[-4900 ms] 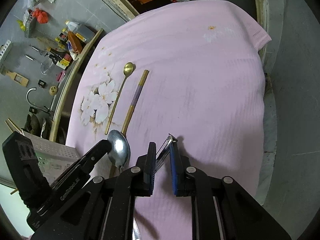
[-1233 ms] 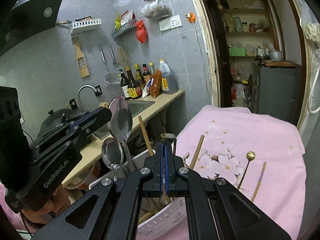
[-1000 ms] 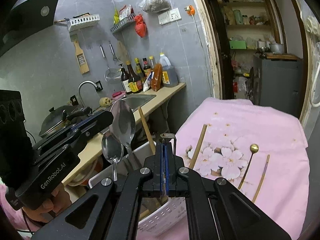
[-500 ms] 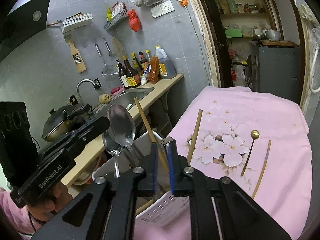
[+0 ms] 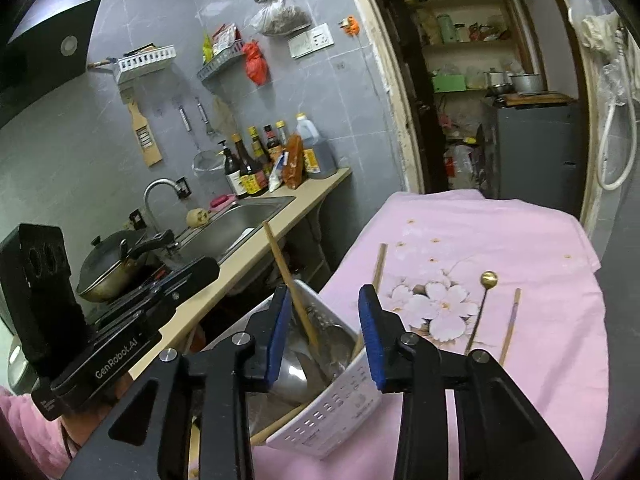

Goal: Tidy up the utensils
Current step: 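Lower the spoon into the basket and open the left tool while the right releases the knife, then move both open tools back over the gold spoon and chopstick on the cloth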

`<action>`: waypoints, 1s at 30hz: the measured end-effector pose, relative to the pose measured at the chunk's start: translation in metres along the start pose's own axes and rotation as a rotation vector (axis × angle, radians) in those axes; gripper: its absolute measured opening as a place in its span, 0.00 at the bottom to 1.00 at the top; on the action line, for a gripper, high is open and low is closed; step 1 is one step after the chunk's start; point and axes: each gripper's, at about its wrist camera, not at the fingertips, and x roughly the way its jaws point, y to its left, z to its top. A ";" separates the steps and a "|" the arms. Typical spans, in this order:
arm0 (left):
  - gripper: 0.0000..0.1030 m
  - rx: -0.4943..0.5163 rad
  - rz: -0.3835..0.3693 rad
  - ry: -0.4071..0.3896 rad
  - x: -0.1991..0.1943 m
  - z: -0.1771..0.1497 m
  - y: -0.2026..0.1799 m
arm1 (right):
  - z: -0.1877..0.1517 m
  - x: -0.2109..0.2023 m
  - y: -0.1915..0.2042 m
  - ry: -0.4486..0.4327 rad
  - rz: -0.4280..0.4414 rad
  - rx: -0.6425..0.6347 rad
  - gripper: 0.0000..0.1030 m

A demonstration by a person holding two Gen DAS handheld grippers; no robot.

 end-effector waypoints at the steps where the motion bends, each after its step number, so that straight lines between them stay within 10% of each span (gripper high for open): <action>1: 0.02 -0.003 -0.002 0.001 0.000 0.000 0.000 | 0.001 -0.001 -0.001 -0.002 -0.004 0.003 0.35; 19: 0.05 0.018 -0.008 -0.015 -0.008 0.014 -0.014 | 0.008 -0.056 -0.010 -0.187 -0.192 0.004 0.66; 30: 0.77 0.070 0.012 -0.049 -0.019 0.023 -0.054 | 0.015 -0.101 -0.036 -0.250 -0.372 0.033 0.94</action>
